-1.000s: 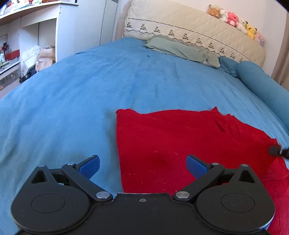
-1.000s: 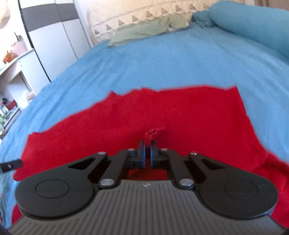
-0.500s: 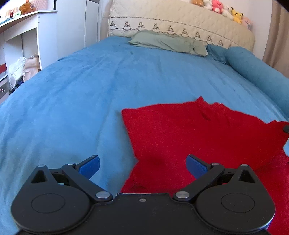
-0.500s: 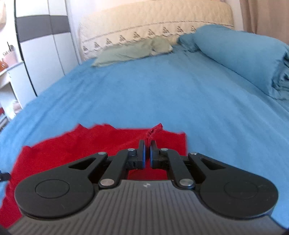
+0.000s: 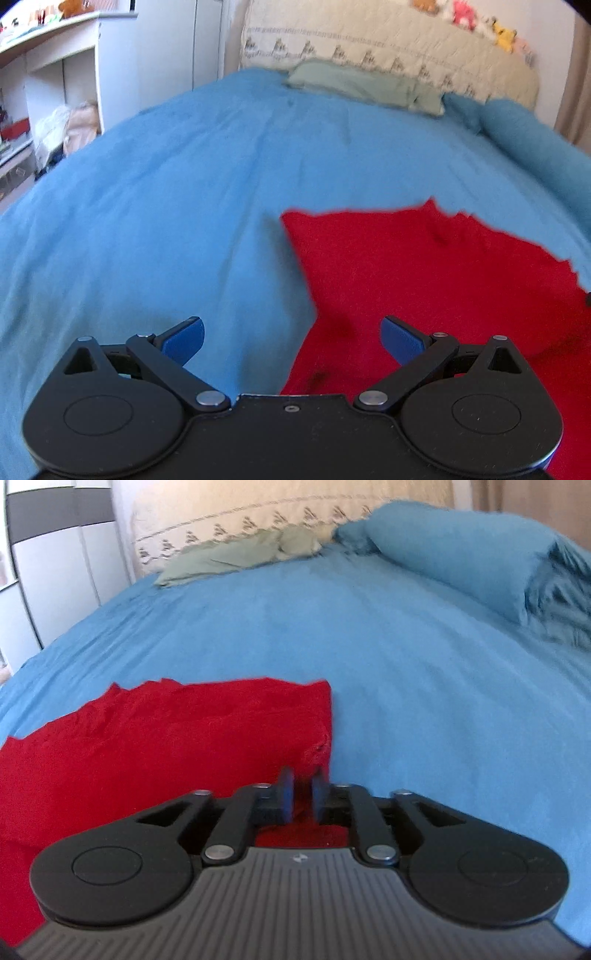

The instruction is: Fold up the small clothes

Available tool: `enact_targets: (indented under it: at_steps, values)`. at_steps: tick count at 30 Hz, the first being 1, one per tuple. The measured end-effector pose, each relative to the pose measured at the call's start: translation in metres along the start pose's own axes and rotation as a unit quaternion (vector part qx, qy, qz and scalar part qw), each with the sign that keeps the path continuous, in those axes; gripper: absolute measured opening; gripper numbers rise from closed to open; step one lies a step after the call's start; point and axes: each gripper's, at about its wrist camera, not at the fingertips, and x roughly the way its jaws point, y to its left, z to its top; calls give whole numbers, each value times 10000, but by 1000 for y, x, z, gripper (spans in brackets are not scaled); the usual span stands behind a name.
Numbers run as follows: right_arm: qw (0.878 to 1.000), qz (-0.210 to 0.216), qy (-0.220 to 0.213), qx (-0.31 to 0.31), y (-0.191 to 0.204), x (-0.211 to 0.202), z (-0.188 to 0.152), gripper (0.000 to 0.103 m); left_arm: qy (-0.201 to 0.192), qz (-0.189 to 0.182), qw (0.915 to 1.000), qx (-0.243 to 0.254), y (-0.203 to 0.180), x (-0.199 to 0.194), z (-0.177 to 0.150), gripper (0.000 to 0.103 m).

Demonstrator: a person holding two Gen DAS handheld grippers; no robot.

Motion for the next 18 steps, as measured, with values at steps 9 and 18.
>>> enact_targets:
  at_steps: [9,18]
  values:
    - [9973,398,-477,-397,26,-12,3,103,231,863,9951,414,-3,37,11,103]
    - [9974,518,-213,-442,28,4,-12,103,168,1339,9900,420,13,49,-3,103]
